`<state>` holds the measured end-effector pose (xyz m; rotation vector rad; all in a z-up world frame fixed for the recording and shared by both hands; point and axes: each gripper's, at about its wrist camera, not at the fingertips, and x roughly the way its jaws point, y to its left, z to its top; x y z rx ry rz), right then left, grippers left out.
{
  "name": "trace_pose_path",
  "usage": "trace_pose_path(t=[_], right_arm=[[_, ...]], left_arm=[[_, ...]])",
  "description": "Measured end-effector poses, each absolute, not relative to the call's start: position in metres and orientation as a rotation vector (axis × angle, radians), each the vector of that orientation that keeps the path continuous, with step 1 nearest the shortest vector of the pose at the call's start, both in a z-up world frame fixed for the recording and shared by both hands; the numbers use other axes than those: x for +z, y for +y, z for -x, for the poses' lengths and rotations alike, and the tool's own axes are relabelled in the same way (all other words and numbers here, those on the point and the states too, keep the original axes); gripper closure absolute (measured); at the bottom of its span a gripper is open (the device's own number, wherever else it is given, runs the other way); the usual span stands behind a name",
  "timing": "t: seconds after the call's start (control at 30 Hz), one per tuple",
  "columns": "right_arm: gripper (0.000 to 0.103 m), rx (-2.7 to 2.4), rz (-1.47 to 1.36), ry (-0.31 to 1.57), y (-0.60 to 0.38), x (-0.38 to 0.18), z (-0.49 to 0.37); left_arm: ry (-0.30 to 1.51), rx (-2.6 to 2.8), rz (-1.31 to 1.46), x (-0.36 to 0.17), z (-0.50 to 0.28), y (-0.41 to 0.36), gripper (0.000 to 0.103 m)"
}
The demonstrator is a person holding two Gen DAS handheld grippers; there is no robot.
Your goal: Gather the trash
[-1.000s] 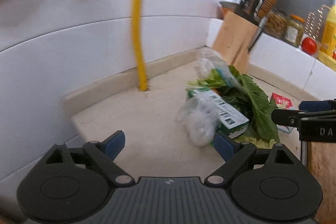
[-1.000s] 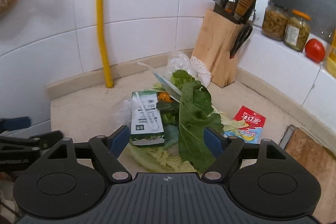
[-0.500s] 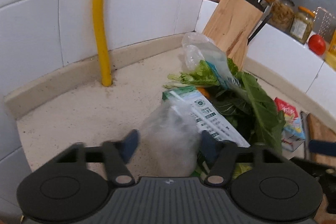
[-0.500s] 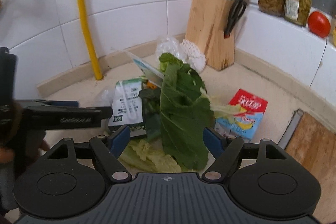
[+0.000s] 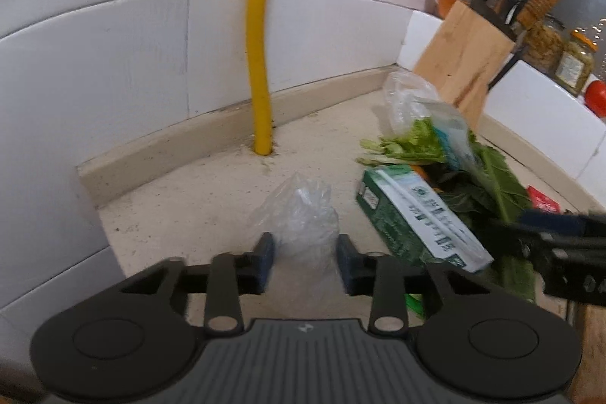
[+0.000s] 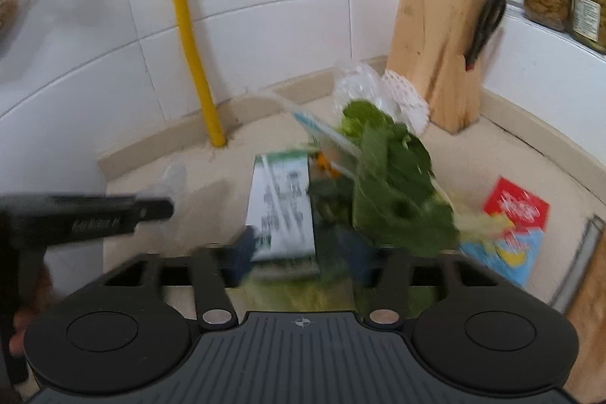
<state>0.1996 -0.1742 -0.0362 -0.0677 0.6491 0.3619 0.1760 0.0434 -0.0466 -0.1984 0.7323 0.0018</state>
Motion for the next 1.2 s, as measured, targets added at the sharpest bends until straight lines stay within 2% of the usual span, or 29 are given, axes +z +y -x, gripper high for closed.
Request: trace_pose_path(t=[0.03, 0.07, 0.1, 0.13, 0.27, 0.5, 0.53, 0.6, 0.63, 0.67, 0.93, 1.0, 1.07, 1.13, 1.17, 1.2], right_arm=[[0.033, 0.366, 0.077, 0.634, -0.169, -0.035, -0.206], [0.030, 0.370, 0.094, 0.627, -0.165, -0.034, -0.210], [0.024, 0.370, 0.114, 0.627, -0.159, -0.035, -0.217], [0.023, 0.368, 0.125, 0.628, -0.155, -0.036, -0.222], [0.023, 0.379, 0.184, 0.654, -0.142, -0.048, -0.239], [0.022, 0.407, 0.229, 0.698, -0.134, -0.064, -0.247], [0.022, 0.408, 0.237, 0.703, -0.133, -0.065, -0.247], [0.026, 0.410, 0.240, 0.717, -0.132, -0.068, -0.250], [0.029, 0.412, 0.246, 0.718, -0.131, -0.069, -0.251], [0.042, 0.420, 0.257, 0.721, -0.129, -0.069, -0.251], [0.043, 0.436, 0.195, 0.765, -0.138, -0.055, -0.229], [0.042, 0.445, 0.185, 0.757, -0.140, -0.048, -0.217], [0.042, 0.453, 0.190, 0.754, -0.142, -0.045, -0.209], [0.042, 0.451, 0.218, 0.752, -0.141, -0.045, -0.206], [0.041, 0.443, 0.235, 0.748, -0.140, -0.047, -0.206], [0.035, 0.434, 0.245, 0.748, -0.139, -0.048, -0.206]], left_arm=[[0.729, 0.005, 0.198, -0.048, -0.177, 0.043, 0.052], [0.721, 0.015, 0.192, -0.049, -0.178, 0.041, 0.042], [0.710, 0.022, 0.178, -0.050, -0.179, 0.039, 0.038], [0.702, 0.029, 0.155, -0.050, -0.179, 0.037, 0.033], [0.696, 0.070, 0.072, -0.053, -0.181, 0.033, 0.028], [0.732, 0.076, 0.106, -0.064, -0.192, 0.042, 0.024], [0.734, 0.074, 0.113, -0.067, -0.193, 0.043, 0.026], [0.759, 0.063, 0.140, -0.071, -0.196, 0.046, 0.046], [0.778, 0.045, 0.162, -0.072, -0.197, 0.048, 0.062], [0.786, 0.019, 0.199, -0.072, -0.196, 0.051, 0.067], [0.755, -0.023, 0.194, -0.059, -0.167, 0.048, 0.068], [0.761, -0.036, 0.178, -0.060, -0.165, 0.044, 0.062], [0.770, -0.028, 0.142, -0.064, -0.165, 0.039, 0.047], [0.774, -0.013, 0.101, -0.065, -0.164, 0.036, 0.038], [0.767, -0.009, 0.086, -0.064, -0.162, 0.035, 0.032], [0.757, -0.006, 0.073, -0.063, -0.161, 0.035, 0.029]])
